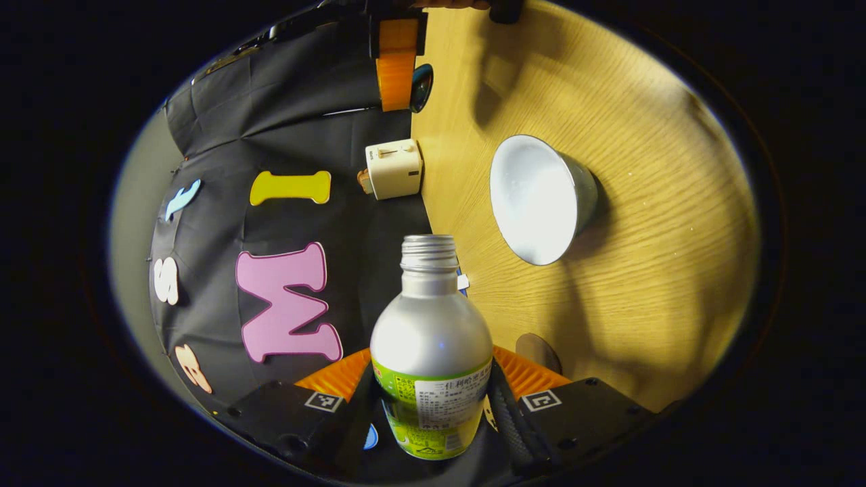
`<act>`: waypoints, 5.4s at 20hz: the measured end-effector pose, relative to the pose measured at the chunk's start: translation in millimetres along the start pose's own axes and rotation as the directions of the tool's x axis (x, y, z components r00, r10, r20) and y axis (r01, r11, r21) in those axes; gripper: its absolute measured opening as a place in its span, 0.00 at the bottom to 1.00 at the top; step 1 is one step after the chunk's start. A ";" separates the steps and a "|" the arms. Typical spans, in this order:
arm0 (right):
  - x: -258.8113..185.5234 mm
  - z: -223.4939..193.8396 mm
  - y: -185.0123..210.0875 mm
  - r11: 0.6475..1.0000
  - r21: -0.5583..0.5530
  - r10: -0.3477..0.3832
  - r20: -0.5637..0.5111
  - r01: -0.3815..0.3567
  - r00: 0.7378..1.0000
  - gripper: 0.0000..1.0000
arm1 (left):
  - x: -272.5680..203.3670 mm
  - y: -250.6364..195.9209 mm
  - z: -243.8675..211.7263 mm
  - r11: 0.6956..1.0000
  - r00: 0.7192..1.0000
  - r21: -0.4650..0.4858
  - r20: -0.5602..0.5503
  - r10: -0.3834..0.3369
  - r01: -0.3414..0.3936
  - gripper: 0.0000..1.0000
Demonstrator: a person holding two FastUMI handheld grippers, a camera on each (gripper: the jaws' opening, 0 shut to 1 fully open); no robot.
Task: Open the teacup lid with one hand, grasp the water bottle and pour water into the teacup with the other hand; after pouring, place the water bottle on the coaster and then close the teacup lid.
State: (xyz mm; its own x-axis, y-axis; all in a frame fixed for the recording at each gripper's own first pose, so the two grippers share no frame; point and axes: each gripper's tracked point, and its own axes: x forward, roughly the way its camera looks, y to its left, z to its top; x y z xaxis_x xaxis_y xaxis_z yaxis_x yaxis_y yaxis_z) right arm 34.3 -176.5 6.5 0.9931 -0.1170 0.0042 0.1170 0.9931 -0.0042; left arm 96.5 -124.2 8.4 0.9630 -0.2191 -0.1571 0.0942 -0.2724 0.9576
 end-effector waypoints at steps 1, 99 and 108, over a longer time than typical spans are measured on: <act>0.0 -0.2 -0.1 1.000 0.000 0.000 0.000 0.000 1.000 0.27 | 0.3 -0.5 -0.5 1.000 1.000 0.018 -0.001 -0.006 0.006 0.80; 0.7 0.3 -1.4 1.000 0.000 -0.006 0.001 0.006 1.000 0.27 | 96.5 -11.5 -103.3 -0.272 0.984 -0.960 -0.105 0.146 -0.062 0.84; 1.0 0.3 -1.9 1.000 0.000 -0.006 0.001 0.006 1.000 0.27 | 41.8 -15.0 -90.9 -0.222 0.988 -0.973 -0.092 0.122 -0.063 0.97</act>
State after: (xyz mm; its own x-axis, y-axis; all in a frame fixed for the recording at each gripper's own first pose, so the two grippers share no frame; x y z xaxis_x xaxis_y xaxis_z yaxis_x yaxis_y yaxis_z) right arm 35.1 -178.4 6.8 0.9923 -0.1234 0.0051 0.1234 0.9923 -0.0041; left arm 158.2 -44.1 9.4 0.9863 -0.1641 -0.0158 0.1646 0.9858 0.0321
